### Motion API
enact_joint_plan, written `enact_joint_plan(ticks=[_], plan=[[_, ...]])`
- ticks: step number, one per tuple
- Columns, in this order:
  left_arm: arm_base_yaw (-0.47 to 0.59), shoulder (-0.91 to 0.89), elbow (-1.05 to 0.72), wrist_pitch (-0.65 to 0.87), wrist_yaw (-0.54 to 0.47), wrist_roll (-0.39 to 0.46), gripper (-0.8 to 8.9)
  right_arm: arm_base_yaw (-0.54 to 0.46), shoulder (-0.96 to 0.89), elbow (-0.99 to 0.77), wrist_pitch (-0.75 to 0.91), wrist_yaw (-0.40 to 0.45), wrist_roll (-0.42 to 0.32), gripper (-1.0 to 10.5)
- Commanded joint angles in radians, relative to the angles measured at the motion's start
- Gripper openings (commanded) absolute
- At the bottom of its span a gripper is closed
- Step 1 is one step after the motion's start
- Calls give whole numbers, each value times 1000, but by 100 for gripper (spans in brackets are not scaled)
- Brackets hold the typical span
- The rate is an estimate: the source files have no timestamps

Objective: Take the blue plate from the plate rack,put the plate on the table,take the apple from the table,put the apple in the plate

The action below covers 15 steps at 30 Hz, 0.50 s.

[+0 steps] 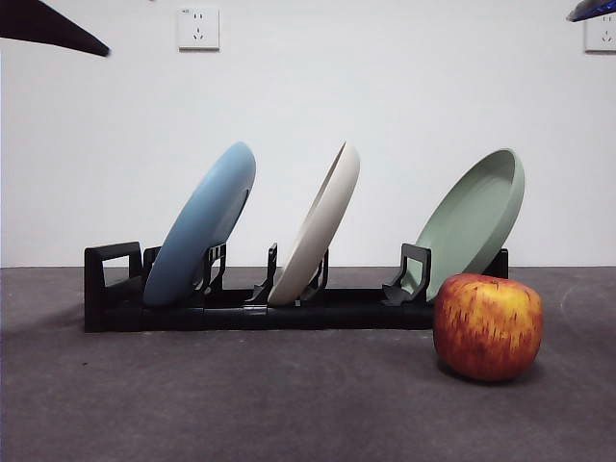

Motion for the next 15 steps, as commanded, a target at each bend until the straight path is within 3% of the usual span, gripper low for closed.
enact_joint_plan(ticks=[1, 8, 15], plan=[[-54, 112, 103, -58, -80, 108, 350, 1, 0, 2, -1, 0, -4, 347], [-153, 330, 269, -84, -206, 158, 350, 1, 0, 2, -1, 4, -4, 347], [-192, 468, 299, -74, -277, 160, 348, 1, 0, 2, -1, 5, -5, 347]])
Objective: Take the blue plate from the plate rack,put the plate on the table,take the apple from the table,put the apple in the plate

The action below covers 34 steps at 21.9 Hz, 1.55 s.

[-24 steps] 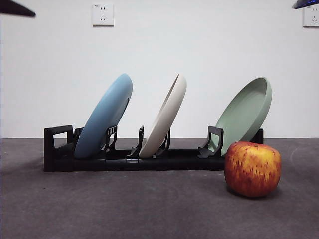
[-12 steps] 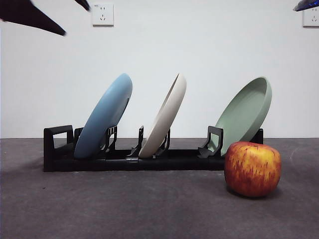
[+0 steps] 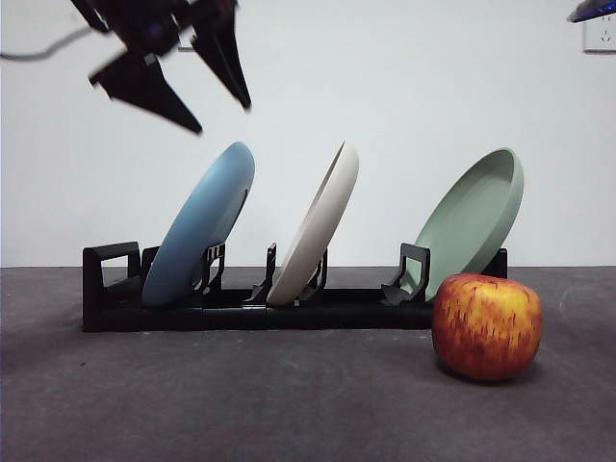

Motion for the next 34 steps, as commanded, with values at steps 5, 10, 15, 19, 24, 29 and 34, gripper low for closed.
enact_joint_plan(ticks=[5, 10, 15, 19, 24, 29, 34], plan=[[-13, 70, 0, 47, -13, 15, 339, 1, 0, 2, 2, 4, -5, 347], [-12, 70, 0, 24, 7, 67, -3, 1, 0, 2, 1, 6, -5, 347], [-12, 69, 3, 6, 40, 69, -9, 1, 0, 2, 1, 7, -5, 346], [-15, 23, 3, 9, 44, 68, -9, 1, 0, 2, 0, 7, -9, 346], [-47, -148, 3, 5, 71, 69, -9, 1, 0, 2, 0, 7, -16, 346], [-119, -401, 3, -130, 144, 111, -9, 1, 1, 2, -28, 15, -55, 347], [-250, -529, 3, -361, 51, 127, -8, 1, 4, 2, -161, 247, -121, 581]])
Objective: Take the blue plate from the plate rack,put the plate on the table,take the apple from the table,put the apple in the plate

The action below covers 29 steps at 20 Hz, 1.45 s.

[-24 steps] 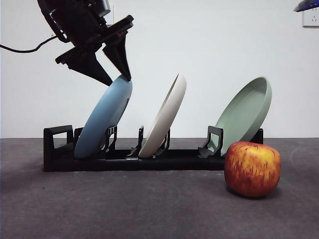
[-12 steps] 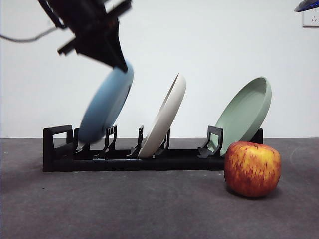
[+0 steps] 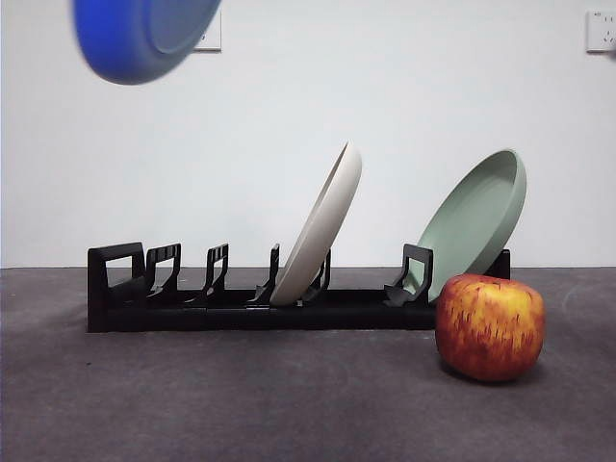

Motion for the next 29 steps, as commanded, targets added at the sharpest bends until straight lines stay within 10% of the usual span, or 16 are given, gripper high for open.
enact_joint_plan(ticks=[1, 5, 14, 29], plan=[[-82, -1, 2, -109, -135, 33, -8, 0, 5, 2, -51, 90, -55, 668], [-269, 2, -32, -205, -390, -27, -8, 0, 6, 2, -101, 124, -64, 693], [-582, 203, -149, -138, -539, -151, -8, 0, 5, 2, -103, 124, -60, 692], [-609, 793, -163, 85, -642, -85, -1, 0, 5, 2, -125, 124, -60, 692]])
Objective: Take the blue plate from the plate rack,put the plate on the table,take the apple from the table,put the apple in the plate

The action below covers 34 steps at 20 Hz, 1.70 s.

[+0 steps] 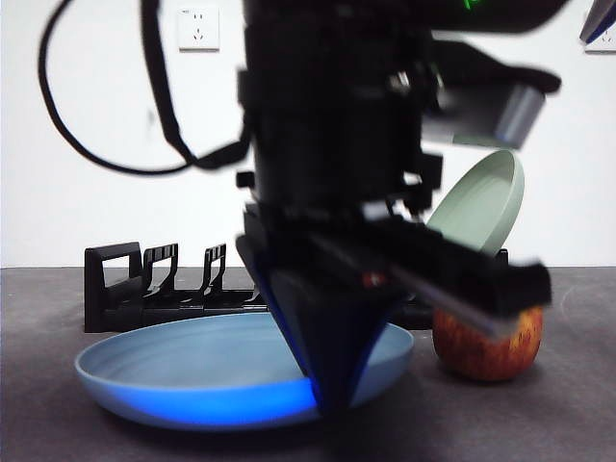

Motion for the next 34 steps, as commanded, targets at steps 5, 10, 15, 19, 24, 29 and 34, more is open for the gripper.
enact_joint_plan(ticks=[5, 10, 15, 19, 24, 29, 34], plan=[[17, -4, -10, -19, 43, 18, 266, 4, 0, 2, -1, -5, -5, 693], [23, -164, -8, -22, -21, 13, 370, 64, 45, 2, 1, 0, 2, 694], [29, -482, -8, 35, -102, -12, 370, 179, 182, 2, 65, 28, 16, 694], [52, -749, -8, 68, -228, -13, 369, 272, 329, 2, 159, 135, 26, 695], [74, -941, -8, 61, -449, -13, 369, 325, 509, 2, 245, 183, 30, 695], [76, -975, -8, 3, -576, -13, 368, 357, 651, 2, 295, 186, 29, 693], [76, -974, -8, -26, -583, -13, 369, 369, 721, 2, 318, 190, 47, 647]])
